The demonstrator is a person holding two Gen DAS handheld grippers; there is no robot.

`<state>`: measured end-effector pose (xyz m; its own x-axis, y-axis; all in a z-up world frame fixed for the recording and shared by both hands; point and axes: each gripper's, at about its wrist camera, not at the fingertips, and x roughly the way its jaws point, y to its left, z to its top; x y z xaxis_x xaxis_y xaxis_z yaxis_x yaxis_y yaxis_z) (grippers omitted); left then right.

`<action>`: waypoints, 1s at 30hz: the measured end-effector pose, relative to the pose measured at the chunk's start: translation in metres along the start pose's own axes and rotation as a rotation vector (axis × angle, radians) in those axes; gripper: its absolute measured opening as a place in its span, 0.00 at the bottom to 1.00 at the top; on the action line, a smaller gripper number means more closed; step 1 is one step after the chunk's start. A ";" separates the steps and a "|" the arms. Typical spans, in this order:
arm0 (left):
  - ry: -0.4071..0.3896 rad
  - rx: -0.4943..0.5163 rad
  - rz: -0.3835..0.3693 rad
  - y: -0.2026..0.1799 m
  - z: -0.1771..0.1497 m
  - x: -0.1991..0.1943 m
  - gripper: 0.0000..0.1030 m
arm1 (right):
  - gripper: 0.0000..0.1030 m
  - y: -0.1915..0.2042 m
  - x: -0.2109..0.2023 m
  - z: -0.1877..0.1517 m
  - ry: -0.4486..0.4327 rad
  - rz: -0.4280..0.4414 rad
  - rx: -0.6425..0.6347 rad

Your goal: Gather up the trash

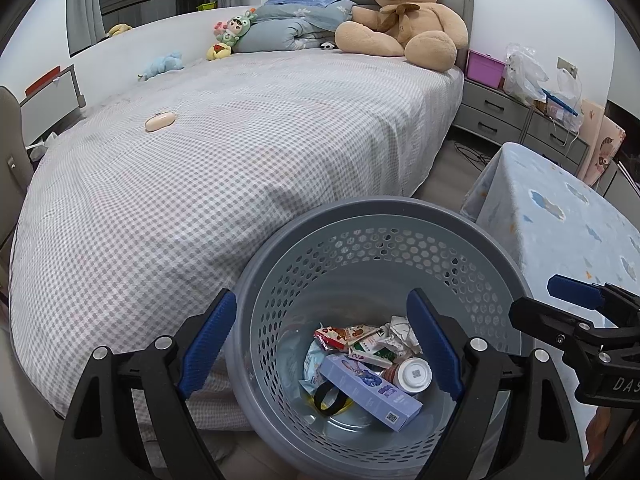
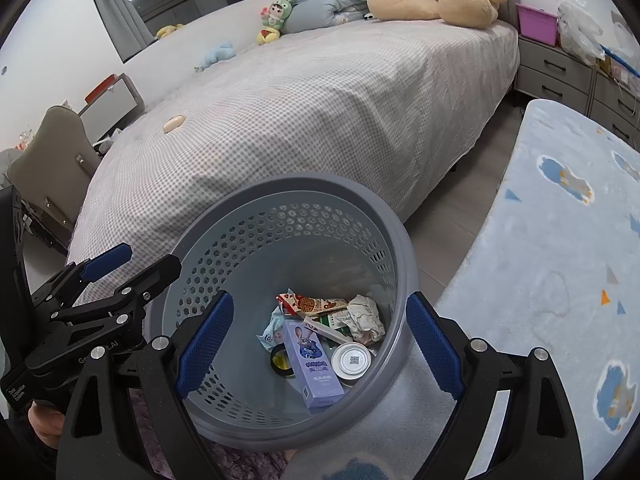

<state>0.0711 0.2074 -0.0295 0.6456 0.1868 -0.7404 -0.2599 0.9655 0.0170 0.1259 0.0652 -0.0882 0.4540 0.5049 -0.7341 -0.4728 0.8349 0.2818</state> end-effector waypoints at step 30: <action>-0.005 0.009 0.043 -0.003 -0.001 -0.001 0.81 | 0.91 0.008 -0.003 -0.002 -0.057 -0.118 -0.076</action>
<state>0.0708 0.2044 -0.0297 0.6376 0.2287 -0.7356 -0.2810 0.9582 0.0543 0.1186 0.0700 -0.0847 0.5512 0.4179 -0.7222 -0.4684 0.8713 0.1466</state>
